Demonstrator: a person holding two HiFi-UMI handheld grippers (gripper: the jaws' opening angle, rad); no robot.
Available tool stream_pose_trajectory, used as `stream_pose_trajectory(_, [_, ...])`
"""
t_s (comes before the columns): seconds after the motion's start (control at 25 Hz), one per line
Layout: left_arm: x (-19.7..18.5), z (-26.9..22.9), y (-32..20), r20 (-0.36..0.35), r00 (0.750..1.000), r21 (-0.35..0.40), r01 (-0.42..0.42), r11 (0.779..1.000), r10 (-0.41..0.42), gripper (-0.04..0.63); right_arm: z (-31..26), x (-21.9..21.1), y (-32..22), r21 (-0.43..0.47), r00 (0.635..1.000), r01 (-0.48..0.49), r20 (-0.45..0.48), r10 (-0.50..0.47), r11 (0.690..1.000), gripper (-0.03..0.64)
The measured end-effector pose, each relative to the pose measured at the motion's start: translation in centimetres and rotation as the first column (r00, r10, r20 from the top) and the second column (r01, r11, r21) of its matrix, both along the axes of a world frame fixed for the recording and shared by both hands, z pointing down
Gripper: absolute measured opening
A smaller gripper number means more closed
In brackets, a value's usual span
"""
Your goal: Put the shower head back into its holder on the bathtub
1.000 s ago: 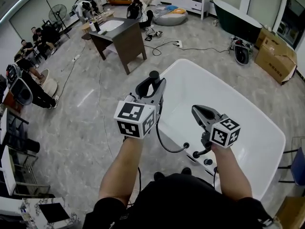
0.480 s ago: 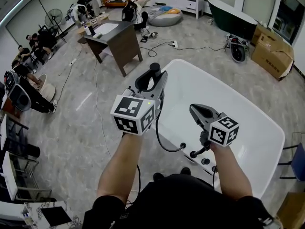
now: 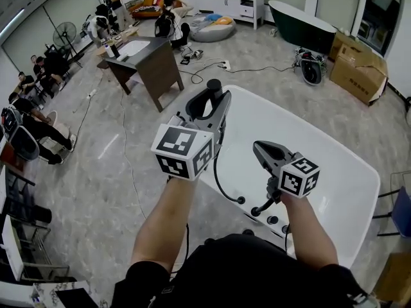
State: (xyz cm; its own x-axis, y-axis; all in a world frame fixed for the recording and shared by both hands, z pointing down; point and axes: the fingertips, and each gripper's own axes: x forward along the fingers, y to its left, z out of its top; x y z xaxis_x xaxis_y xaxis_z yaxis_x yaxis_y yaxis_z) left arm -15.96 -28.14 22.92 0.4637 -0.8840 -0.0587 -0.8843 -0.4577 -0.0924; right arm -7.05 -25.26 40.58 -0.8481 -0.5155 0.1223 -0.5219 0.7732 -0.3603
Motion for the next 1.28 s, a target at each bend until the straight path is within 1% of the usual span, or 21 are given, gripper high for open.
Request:
stream_pose_trajectory(0.16, [2.6, -0.1, 0.0, -0.01, 0.998, 0.012, -0.06, 0.998, 0.06, 0.149, -0.2, 1.2, -0.2, 0.01, 1.0, -0.026, 0.0, 0.026, 1.0, 0.017])
stream_pose_trajectory(0.32, [4.1, 1.6, 0.3, -0.038, 0.994, -0.018, -0.104, 0.994, 0.104, 0.149, 0.4, 2.3, 0.2, 0.007, 0.999, -0.052, -0.004, 0.052, 0.999, 0.017])
stream_pose_trajectory(0.56, [4.9, 4.2, 1.1, -0.041, 0.992, -0.074, -0.122, 0.99, 0.119, 0.149, 1.3, 3.4, 1.2, -0.025, 0.996, -0.088, -0.019, 0.087, 0.996, 0.017])
stream_pose_trajectory(0.72, [4.9, 5.8, 1.3, -0.058, 0.991, -0.111, -0.128, 0.985, 0.122, 0.149, 2.1, 3.2, 1.9, -0.048, 0.996, -0.085, -0.033, 0.083, 0.995, 0.017])
stream_pose_trajectory(0.84, [4.8, 7.2, 1.7, -0.056, 0.991, -0.142, -0.13, 0.981, 0.123, 0.149, 2.8, 3.1, 2.6, -0.067, 0.996, -0.083, -0.04, 0.081, 0.994, 0.017])
stream_pose_trajectory(1.08, [5.2, 10.7, 2.5, -0.066, 0.986, -0.193, -0.162, 0.968, 0.152, 0.149, 4.8, 3.4, 3.5, -0.098, 0.995, -0.085, -0.051, 0.081, 0.991, 0.017])
stream_pose_trajectory(1.28, [5.7, 13.8, 3.0, -0.06, 0.985, -0.255, -0.173, 0.951, 0.163, 0.149, 6.1, 3.8, 4.2, -0.133, 0.995, -0.09, -0.059, 0.083, 0.987, 0.017])
